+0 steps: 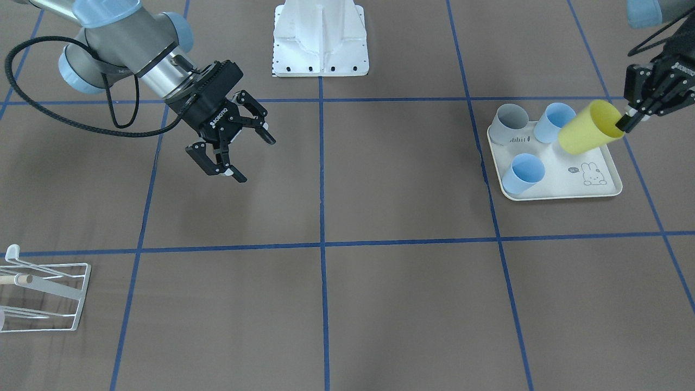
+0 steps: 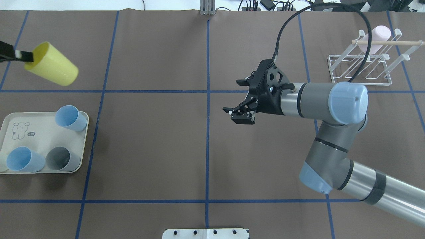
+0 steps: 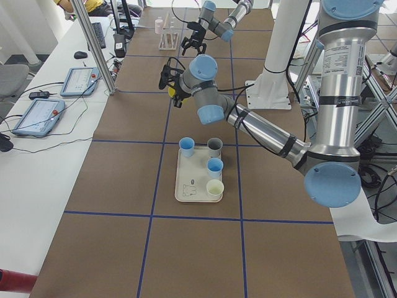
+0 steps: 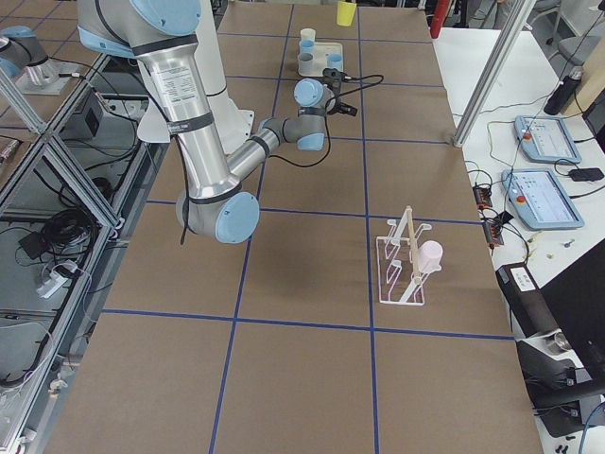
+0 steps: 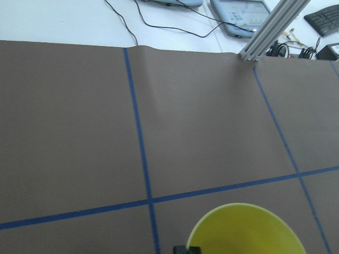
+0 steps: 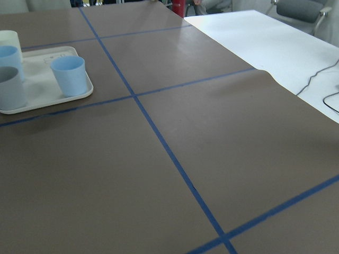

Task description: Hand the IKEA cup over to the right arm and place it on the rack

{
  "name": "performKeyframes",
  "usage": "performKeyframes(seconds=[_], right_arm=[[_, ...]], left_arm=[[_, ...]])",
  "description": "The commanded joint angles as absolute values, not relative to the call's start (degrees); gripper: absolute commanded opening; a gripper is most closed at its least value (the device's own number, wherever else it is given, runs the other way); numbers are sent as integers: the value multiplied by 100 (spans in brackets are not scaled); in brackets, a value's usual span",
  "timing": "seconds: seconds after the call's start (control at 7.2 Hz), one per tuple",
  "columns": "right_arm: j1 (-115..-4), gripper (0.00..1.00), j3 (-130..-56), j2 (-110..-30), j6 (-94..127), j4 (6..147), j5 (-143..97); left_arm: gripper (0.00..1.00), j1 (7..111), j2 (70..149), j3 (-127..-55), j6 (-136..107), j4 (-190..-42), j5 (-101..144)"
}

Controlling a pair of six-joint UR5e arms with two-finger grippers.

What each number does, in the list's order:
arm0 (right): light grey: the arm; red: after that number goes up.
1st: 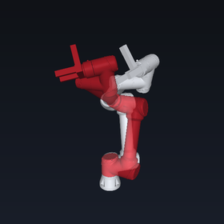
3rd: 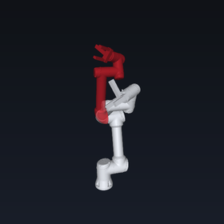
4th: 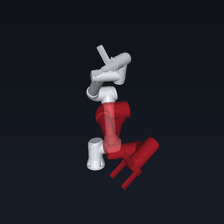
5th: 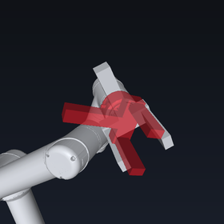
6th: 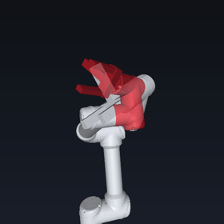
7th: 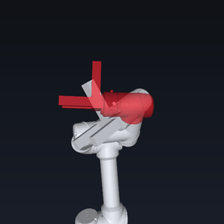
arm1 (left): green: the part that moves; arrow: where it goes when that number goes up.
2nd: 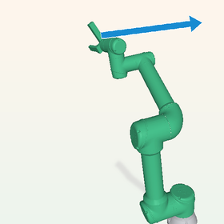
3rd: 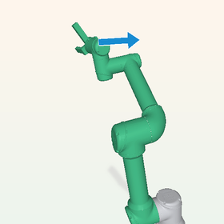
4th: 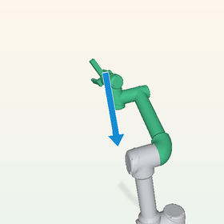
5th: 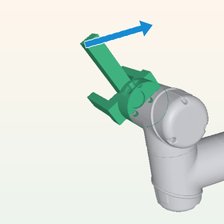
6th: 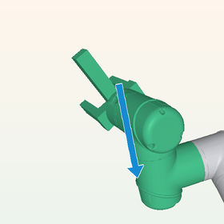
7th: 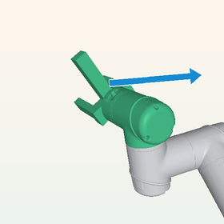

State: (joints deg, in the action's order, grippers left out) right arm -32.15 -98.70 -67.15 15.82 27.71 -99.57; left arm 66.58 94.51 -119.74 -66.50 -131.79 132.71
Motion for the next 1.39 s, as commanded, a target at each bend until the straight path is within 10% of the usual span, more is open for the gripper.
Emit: performKeyframes(seconds=[0.0,1.25], right_arm=[[-2377,99,-9581,-6697,1521,1587,-8725],[-2100,99,-9545,-6284,1512,1266,-8490]], left_arm=[[0,5770,10446,-12015,-8063,-13122,12992],[0,3719,11232,-11602,-8771,-13104,11321]])
